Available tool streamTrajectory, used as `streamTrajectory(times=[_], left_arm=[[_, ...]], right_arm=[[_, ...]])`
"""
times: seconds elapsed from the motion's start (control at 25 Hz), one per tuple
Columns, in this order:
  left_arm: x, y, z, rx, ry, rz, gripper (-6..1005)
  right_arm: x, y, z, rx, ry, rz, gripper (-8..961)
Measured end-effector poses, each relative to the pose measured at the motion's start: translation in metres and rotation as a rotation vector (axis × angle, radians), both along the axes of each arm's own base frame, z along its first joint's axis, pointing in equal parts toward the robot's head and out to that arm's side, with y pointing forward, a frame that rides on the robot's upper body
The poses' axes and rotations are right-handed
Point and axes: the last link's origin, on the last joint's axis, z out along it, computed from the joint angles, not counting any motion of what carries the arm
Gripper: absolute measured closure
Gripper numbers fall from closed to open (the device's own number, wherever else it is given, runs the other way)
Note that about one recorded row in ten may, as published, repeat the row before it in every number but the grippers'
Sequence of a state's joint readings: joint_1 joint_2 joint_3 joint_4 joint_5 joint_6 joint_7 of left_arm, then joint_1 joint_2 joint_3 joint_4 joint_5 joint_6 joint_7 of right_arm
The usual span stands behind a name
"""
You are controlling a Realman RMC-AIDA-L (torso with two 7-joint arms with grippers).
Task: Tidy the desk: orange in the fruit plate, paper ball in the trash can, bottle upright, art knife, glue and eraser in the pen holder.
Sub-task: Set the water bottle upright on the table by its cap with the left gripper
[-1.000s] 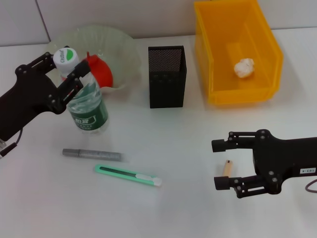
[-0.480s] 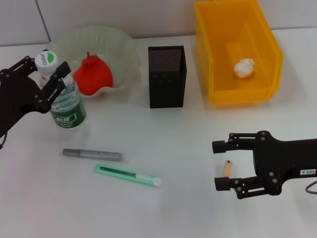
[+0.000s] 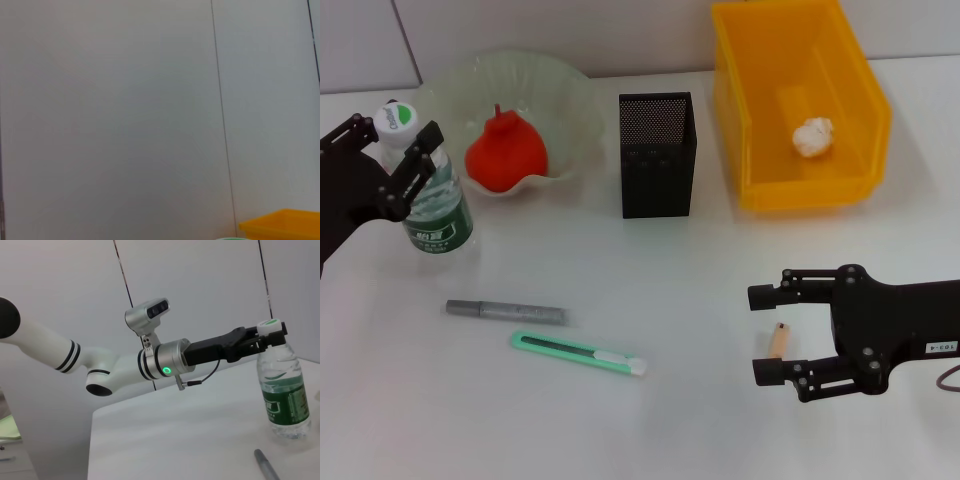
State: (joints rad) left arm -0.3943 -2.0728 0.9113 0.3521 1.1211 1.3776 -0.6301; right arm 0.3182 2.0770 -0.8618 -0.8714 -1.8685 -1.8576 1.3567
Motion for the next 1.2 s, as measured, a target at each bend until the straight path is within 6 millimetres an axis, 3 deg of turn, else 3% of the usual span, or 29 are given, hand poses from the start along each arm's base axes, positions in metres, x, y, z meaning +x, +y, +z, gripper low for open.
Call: streamTrajectory(times=[1.2], left_arm=[[-0.005,0.011,-0.01,0.008,0.043,0.07,518]], right_arm=[[-0.004,0.002,-0.001,-0.007,0.0,0.012,168]])
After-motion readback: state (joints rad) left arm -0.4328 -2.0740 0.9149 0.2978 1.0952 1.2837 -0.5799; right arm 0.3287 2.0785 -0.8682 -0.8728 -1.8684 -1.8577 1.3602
